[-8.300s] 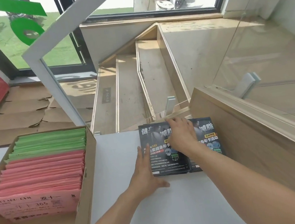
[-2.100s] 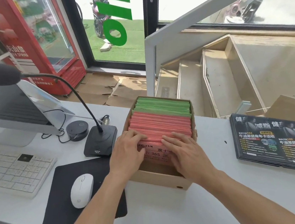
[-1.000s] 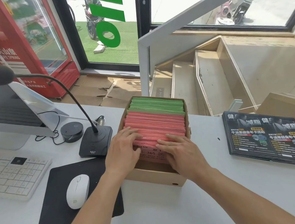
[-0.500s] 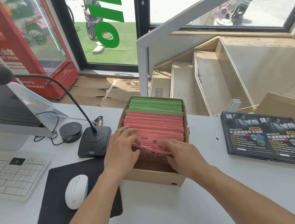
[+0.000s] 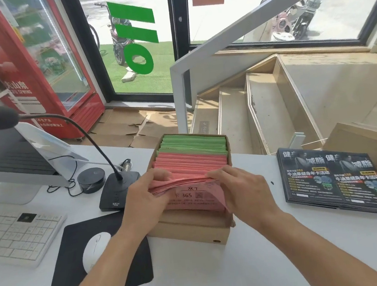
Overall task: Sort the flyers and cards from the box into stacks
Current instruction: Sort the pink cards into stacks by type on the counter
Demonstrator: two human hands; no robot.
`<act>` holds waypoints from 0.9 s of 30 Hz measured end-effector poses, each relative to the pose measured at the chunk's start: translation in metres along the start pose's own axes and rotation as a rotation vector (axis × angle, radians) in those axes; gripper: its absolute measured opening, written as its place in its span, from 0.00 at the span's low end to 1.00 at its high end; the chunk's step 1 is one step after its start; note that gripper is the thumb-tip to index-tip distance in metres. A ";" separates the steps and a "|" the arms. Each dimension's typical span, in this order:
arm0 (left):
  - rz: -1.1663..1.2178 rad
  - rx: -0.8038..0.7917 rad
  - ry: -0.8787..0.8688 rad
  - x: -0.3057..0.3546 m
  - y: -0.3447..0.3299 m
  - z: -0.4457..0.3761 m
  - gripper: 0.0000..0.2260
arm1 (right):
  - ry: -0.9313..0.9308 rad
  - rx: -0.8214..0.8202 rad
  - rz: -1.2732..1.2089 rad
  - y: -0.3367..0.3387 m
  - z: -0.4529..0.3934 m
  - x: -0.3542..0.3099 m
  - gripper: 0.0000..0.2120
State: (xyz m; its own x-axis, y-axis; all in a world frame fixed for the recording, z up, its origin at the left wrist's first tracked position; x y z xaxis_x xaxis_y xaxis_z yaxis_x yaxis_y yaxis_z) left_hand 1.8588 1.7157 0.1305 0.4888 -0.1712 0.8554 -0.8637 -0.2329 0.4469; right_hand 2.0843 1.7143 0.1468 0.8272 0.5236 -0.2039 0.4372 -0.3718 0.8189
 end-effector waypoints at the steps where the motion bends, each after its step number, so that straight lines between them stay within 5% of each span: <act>1: 0.068 0.015 0.023 0.016 0.002 0.003 0.19 | -0.017 0.004 -0.029 0.015 -0.001 0.005 0.12; 5: 0.242 -0.074 0.091 0.069 -0.024 0.012 0.22 | -0.174 -0.103 -0.256 0.059 0.013 0.044 0.15; 8: 0.346 -0.225 0.206 0.082 -0.070 0.020 0.10 | -0.552 -0.265 -0.648 0.069 0.045 0.091 0.15; 13: 0.458 -0.371 0.418 0.082 -0.160 0.052 0.09 | -0.974 -0.331 -0.848 0.079 0.132 0.170 0.22; 16: 0.424 -0.410 0.455 0.070 -0.212 0.075 0.09 | -1.009 -0.344 -0.793 0.088 0.179 0.192 0.15; 21: 0.472 -0.393 0.444 0.063 -0.263 0.105 0.07 | -1.029 -0.092 -0.677 0.102 0.227 0.214 0.11; 27: 0.389 -0.437 0.470 0.040 -0.285 0.131 0.12 | -0.978 -0.137 -0.671 0.086 0.261 0.219 0.14</act>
State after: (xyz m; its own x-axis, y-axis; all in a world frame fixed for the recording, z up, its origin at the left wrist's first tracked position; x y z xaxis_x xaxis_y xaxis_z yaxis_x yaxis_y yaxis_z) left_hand 2.1410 1.6497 0.0032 0.1188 0.2865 0.9507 -0.9815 0.1790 0.0687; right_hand 2.3953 1.5966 0.0326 0.3921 -0.2457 -0.8865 0.8928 -0.1306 0.4310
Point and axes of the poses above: each hand's wrist, its own z-axis away from the middle knuckle, its own y-axis out of the back of the hand, x = y × z, the point moved 7 cm from there along -z, towards the middle knuckle, and after that the axes turned 2 degrees about z, right-handed, at the moved point
